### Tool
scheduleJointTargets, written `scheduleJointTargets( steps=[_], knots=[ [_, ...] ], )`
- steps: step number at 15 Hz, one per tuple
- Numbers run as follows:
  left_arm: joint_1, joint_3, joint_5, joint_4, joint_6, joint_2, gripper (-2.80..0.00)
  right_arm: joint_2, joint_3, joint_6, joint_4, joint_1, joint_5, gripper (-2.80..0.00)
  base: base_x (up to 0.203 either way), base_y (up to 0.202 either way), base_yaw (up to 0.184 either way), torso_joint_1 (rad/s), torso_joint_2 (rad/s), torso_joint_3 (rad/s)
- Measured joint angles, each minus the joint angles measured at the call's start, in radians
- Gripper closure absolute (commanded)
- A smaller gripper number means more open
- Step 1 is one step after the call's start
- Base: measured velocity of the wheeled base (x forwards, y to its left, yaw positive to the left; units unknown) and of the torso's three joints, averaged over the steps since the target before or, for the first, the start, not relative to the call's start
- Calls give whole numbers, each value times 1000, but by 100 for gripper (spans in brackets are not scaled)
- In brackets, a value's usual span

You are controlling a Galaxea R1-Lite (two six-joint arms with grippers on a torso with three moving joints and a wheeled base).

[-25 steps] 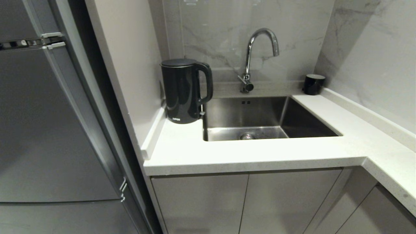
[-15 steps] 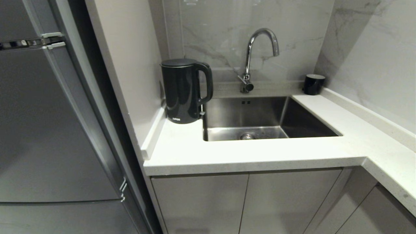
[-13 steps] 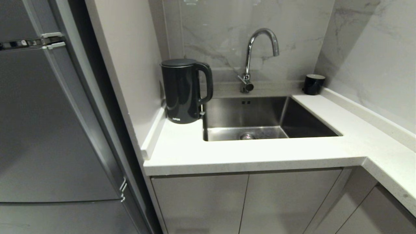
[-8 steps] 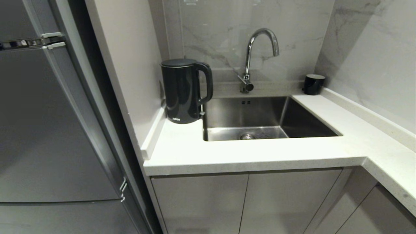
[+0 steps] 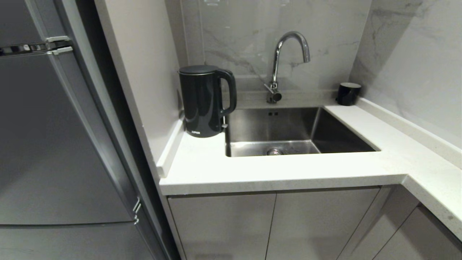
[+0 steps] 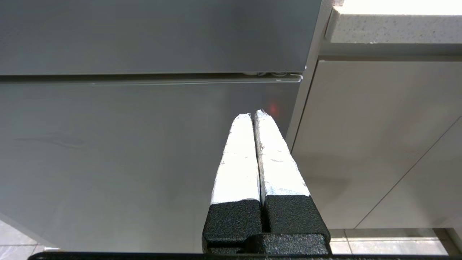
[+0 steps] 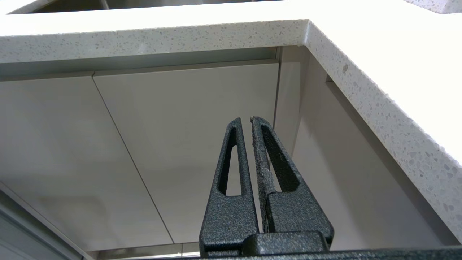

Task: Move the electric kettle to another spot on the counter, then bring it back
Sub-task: Grab the kettle

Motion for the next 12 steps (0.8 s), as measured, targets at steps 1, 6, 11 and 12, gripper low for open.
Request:
scheduleJointTargets(
  steps=[1,6,11,12],
  knots=[
    [0,0,0,-1,0,0,0,0,0,0,0,0,0,0,0,0,0,0,0,0],
    [1,1,0,0,2,0,0,0,0,0,0,0,0,0,0,0,0,0,0,0],
    [1,1,0,0,2,0,0,0,0,0,0,0,0,0,0,0,0,0,0,0],
    [1,1,0,0,1,0,0,0,0,0,0,0,1,0,0,0,0,0,0,0]
  ],
)
